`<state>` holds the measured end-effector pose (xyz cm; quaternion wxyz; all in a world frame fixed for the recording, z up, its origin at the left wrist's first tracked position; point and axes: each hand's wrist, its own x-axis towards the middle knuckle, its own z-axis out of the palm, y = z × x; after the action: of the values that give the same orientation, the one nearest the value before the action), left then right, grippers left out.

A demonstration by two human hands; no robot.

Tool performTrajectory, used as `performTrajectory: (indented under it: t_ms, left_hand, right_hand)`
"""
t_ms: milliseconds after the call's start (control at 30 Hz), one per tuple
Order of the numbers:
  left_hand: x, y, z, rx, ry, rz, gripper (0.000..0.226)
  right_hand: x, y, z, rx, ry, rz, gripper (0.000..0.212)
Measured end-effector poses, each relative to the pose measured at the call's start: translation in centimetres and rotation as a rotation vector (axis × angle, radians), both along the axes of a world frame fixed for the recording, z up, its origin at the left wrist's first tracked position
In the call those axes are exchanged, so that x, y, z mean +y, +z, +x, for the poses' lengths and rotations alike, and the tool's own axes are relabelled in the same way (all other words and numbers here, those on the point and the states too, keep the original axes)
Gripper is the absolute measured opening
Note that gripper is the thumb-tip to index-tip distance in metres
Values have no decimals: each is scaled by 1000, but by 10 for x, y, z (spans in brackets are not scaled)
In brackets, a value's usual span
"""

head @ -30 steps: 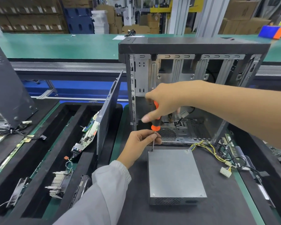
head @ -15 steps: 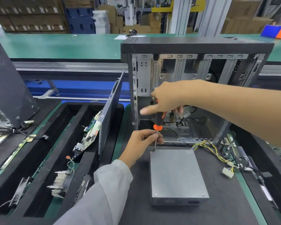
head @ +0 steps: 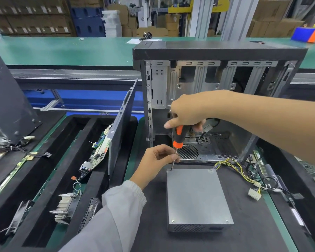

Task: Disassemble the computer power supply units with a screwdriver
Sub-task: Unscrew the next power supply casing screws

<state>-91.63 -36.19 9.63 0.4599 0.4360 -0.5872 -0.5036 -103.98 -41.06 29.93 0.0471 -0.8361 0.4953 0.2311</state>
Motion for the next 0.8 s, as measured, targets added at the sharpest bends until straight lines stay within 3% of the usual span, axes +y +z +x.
performTrajectory:
  t_ms: [100, 200, 300, 400, 533, 667, 767, 800]
  left_hand:
    - [-1, -11, 11, -192, -34, 46, 21]
    - [0, -20, 16, -431, -79, 5, 18]
    - [1, -19, 14, -460, -46, -39, 14]
    - [2, -16, 11, -497, -20, -82, 11]
    - [4, -17, 8, -589, 13, -128, 11]
    - [6, -18, 8, -674, 31, -191, 11]
    - [7, -18, 6, -757, 70, -230, 14]
    - [8, -18, 5, -791, 82, -246, 15]
  right_hand:
    - [-1, 2, -3, -55, 155, 42, 13]
    - [2, 3, -4, -55, 273, 47, 32]
    - [3, 1, -4, -88, 276, 34, 37]
    - [4, 3, -5, -105, 197, 70, 26]
    - [6, 0, -6, -16, -33, 3, 59]
    - [7, -8, -10, 88, 184, -227, 46]
    - [10, -3, -15, 63, 261, -147, 16]
    - [12, -1, -17, 45, 276, -116, 19]
